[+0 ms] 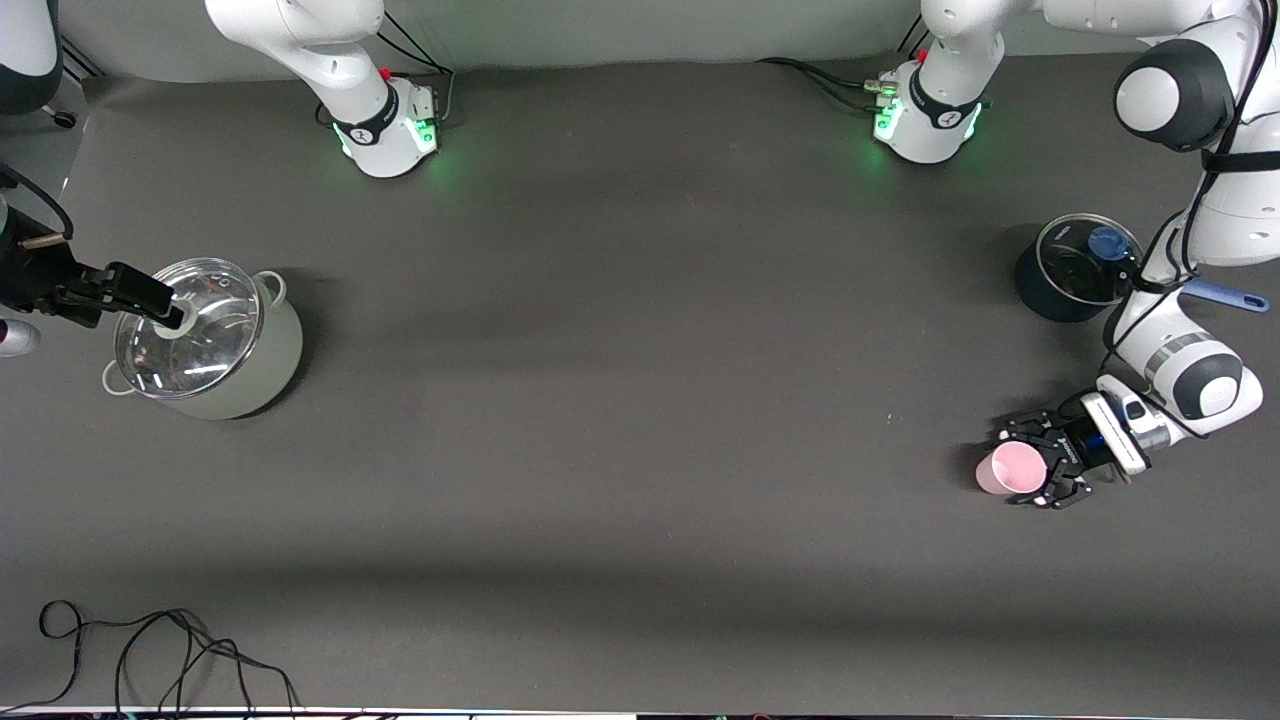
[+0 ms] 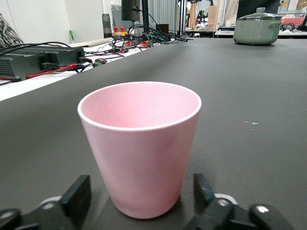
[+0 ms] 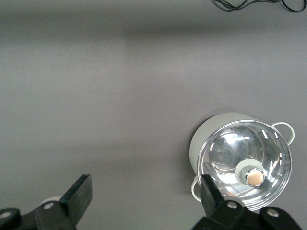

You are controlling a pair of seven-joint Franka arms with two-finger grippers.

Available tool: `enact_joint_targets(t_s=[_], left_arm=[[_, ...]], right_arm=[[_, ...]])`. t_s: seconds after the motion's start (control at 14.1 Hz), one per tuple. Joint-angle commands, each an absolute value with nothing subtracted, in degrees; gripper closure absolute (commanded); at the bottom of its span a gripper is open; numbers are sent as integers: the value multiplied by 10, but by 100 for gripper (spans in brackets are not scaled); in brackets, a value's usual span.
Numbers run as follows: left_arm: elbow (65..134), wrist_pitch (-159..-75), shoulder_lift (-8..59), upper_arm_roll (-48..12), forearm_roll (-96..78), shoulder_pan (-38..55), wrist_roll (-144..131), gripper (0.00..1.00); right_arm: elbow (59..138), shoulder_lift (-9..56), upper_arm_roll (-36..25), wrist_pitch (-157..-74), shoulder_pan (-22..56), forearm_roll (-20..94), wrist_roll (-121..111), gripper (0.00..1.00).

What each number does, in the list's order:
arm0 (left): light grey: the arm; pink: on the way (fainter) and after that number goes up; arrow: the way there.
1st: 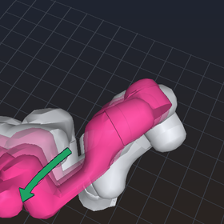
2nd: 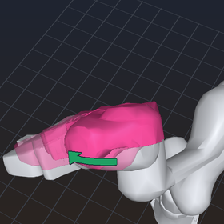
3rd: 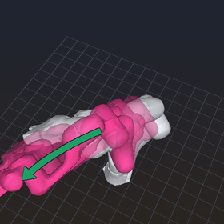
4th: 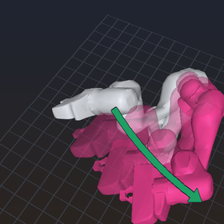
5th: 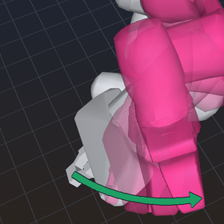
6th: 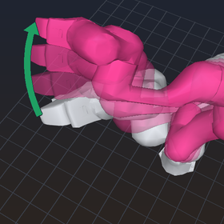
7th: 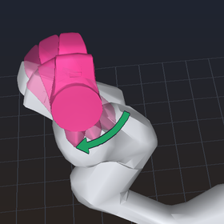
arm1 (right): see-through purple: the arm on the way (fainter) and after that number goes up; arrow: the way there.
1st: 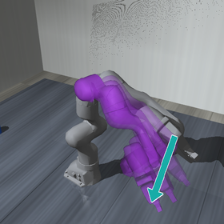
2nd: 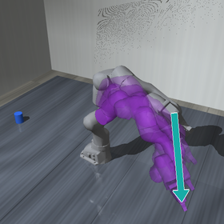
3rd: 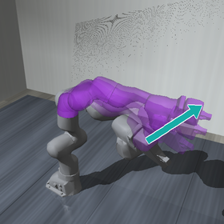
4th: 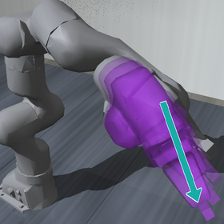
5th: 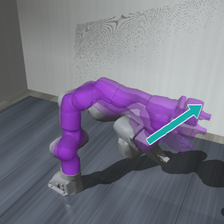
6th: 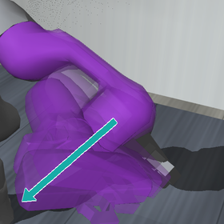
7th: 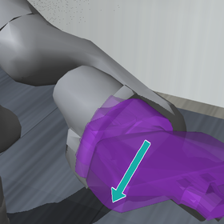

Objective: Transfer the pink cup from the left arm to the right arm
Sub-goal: 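Close the left gripper on the pink cup's base and lift it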

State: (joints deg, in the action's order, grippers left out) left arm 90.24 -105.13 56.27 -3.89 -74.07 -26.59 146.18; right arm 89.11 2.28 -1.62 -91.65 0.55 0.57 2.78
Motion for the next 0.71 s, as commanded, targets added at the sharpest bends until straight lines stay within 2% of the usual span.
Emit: enact_joint_targets(t_s=[0.0,0.14,0.43,0.64], left_arm=[[914,-1059,559,-40,-763,-263,1476,27],[917,-1060,556,-40,-764,-263,1475,38],[917,-1068,545,-39,-762,-263,1442,46],[917,-1079,512,-34,-754,-253,1377,58]], right_arm=[[882,26,-16,-910,7,4,37,0],[882,26,-16,-910,7,4,37,0],[882,26,-16,-910,7,4,37,0],[882,26,-16,-910,7,4,34,0]])
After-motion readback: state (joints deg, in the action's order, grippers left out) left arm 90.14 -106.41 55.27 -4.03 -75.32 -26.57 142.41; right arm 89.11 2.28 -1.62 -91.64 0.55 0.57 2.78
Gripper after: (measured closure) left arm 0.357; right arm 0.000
